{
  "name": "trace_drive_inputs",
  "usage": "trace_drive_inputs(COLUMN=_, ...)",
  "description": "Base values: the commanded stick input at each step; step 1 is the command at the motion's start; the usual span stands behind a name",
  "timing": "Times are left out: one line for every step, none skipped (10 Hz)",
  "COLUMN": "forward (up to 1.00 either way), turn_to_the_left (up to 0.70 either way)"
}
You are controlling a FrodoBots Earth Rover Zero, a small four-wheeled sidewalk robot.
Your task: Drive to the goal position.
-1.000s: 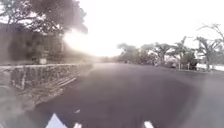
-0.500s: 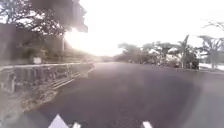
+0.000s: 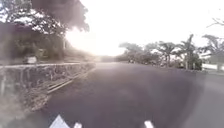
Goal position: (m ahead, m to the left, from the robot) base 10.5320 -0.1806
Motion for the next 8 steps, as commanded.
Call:
trace_drive_inputs(forward=0.70, turn_to_the_left=0.00)
trace_drive_inputs(forward=0.70, turn_to_the_left=0.00)
trace_drive_inputs(forward=0.70, turn_to_the_left=0.00)
trace_drive_inputs(forward=0.70, turn_to_the_left=0.00)
trace_drive_inputs(forward=0.70, turn_to_the_left=0.00)
trace_drive_inputs(forward=0.70, turn_to_the_left=0.00)
trace_drive_inputs(forward=0.70, turn_to_the_left=-0.10)
trace_drive_inputs(forward=0.70, turn_to_the_left=-0.22)
